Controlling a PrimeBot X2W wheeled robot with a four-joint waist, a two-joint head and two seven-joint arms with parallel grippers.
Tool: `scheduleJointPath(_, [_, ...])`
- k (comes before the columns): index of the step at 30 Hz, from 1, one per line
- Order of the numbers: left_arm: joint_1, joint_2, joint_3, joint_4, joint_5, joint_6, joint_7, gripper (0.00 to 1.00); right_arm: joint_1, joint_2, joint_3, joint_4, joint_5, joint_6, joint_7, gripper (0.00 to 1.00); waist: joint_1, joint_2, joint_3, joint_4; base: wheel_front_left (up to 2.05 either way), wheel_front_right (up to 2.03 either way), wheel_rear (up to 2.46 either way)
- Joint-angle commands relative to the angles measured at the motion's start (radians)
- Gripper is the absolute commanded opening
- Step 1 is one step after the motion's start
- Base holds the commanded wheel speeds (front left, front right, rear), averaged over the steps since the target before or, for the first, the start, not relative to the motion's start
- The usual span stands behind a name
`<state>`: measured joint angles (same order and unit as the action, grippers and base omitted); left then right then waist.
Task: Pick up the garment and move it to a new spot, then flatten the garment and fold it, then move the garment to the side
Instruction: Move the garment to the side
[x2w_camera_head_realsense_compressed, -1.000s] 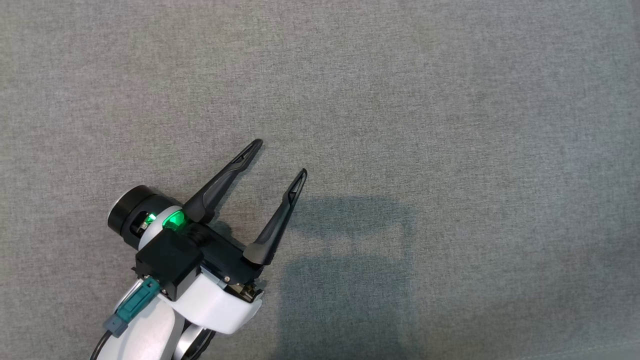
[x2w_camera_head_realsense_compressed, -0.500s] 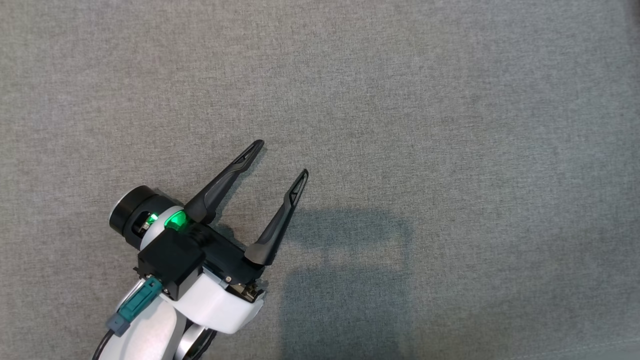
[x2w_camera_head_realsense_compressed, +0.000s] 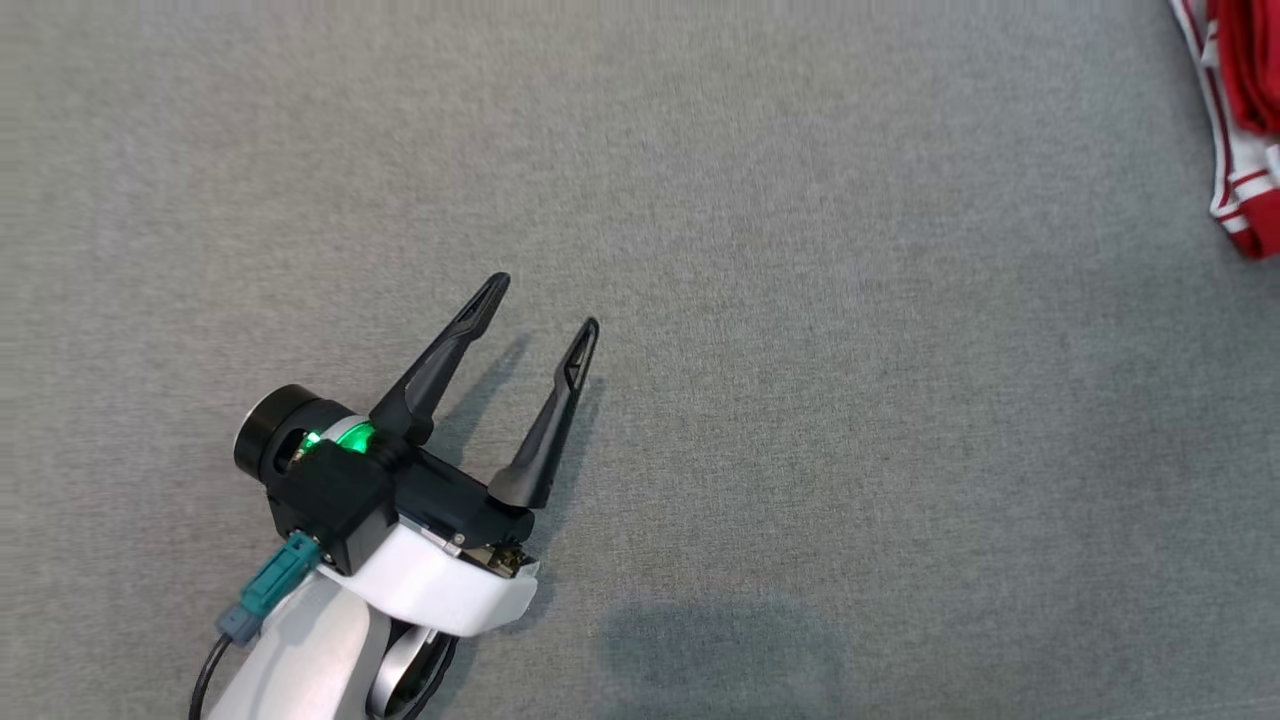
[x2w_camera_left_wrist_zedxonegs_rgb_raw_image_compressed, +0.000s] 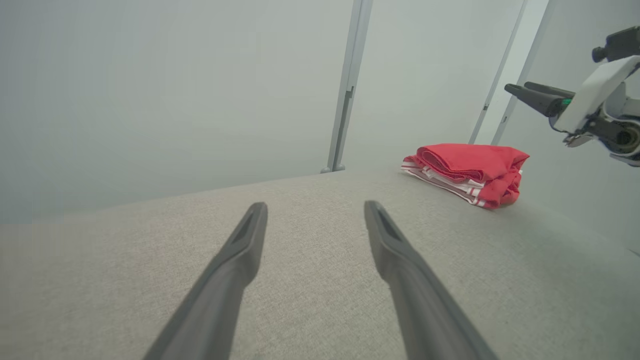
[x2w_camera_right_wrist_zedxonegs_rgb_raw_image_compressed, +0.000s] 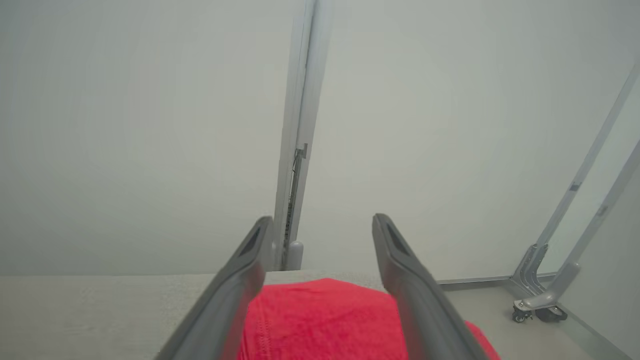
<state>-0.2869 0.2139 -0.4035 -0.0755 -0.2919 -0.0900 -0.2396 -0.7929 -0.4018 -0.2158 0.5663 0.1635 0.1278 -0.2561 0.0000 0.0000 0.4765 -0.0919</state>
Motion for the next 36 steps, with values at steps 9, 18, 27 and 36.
scheduleJointPath(9, [0.043, -0.048, 0.132, 0.064, -0.054, 0.040, -0.021, 1.00, 0.294, 0.095, 0.043, -0.288, 0.008, 0.003, -0.006, 1.00, 0.0000, 0.0000, -0.212, 0.069, 0.00, 0.00, 0.00])
scheduleJointPath(18, [0.090, -0.097, 0.225, 0.080, -0.022, 0.030, -0.022, 1.00, 0.462, 0.167, 0.099, -0.406, 0.034, 0.003, -0.006, 1.00, 0.0000, 0.0000, -0.323, 0.103, 0.00, 0.00, 0.00])
scheduleJointPath(27, [0.157, -0.137, 0.315, 0.105, 0.019, 0.001, -0.022, 1.00, 0.631, 0.221, 0.159, -0.510, 0.054, 0.003, -0.006, 1.00, 0.0000, 0.0000, -0.423, 0.124, 0.00, 0.00, 0.00])
scheduleJointPath(36, [0.229, -0.155, 0.365, 0.105, 0.079, -0.022, -0.022, 1.00, 0.798, 0.276, 0.177, -0.616, 0.055, 0.003, -0.006, 1.00, 0.0000, 0.0000, -0.482, 0.142, 0.00, 0.00, 0.00])
